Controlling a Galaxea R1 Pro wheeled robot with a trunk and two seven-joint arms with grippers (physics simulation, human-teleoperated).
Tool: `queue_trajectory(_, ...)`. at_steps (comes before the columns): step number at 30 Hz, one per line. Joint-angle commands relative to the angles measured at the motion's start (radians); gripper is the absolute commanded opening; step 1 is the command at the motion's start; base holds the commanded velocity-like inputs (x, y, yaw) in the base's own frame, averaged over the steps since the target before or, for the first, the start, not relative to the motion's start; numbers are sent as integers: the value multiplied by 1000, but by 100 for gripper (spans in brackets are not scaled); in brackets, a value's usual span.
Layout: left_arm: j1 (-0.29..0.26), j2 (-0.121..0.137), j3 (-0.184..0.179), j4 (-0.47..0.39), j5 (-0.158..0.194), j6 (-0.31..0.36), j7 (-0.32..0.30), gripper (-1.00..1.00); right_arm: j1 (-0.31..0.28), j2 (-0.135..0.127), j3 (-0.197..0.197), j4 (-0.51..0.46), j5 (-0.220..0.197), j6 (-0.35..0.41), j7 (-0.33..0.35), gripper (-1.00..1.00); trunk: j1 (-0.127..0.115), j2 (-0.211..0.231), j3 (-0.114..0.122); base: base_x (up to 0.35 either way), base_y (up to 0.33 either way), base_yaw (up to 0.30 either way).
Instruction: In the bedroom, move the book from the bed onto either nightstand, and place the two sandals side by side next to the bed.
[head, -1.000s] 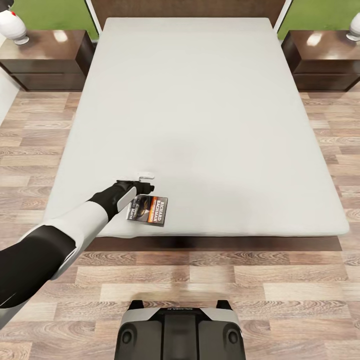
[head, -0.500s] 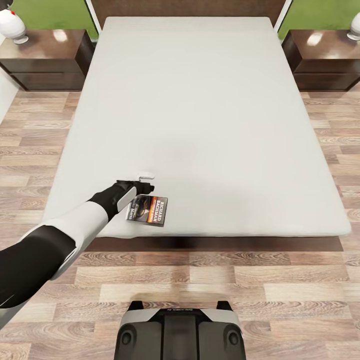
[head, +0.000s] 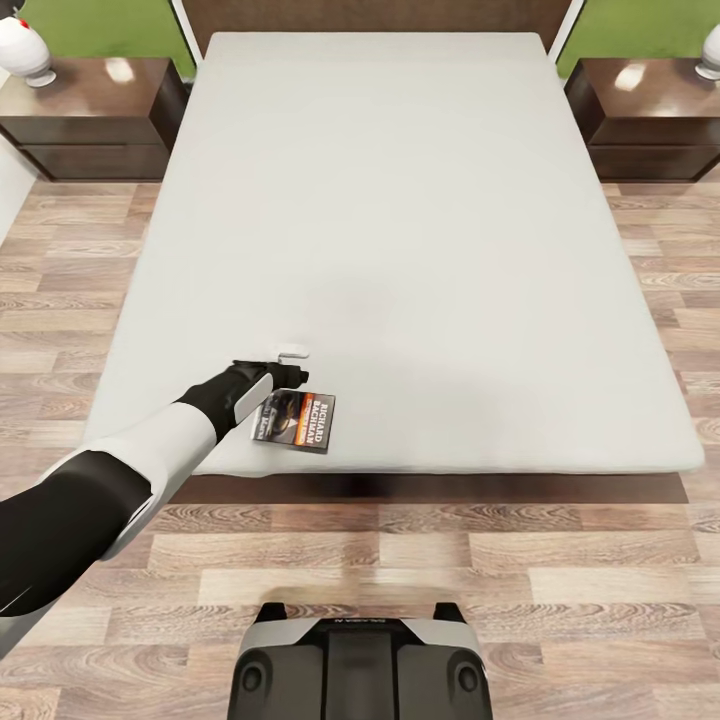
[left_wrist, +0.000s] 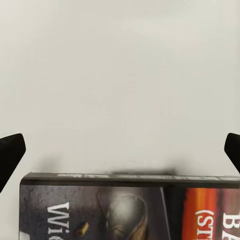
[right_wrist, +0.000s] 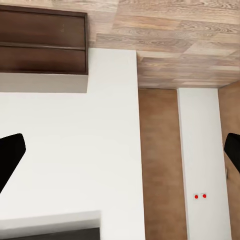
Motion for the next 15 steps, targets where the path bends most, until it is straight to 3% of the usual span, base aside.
queue_trajectory(1,0,1,-8,-2,11,4,7,100,-1,-1,-9,2,10,1,-4,100,4,-8,-4,0,0,0)
queue_trajectory(15,0,1,-8,-2,11,4,8,100,-1,-1,-9,2,10,1,-4,100,4,-8,-4,0,0,0)
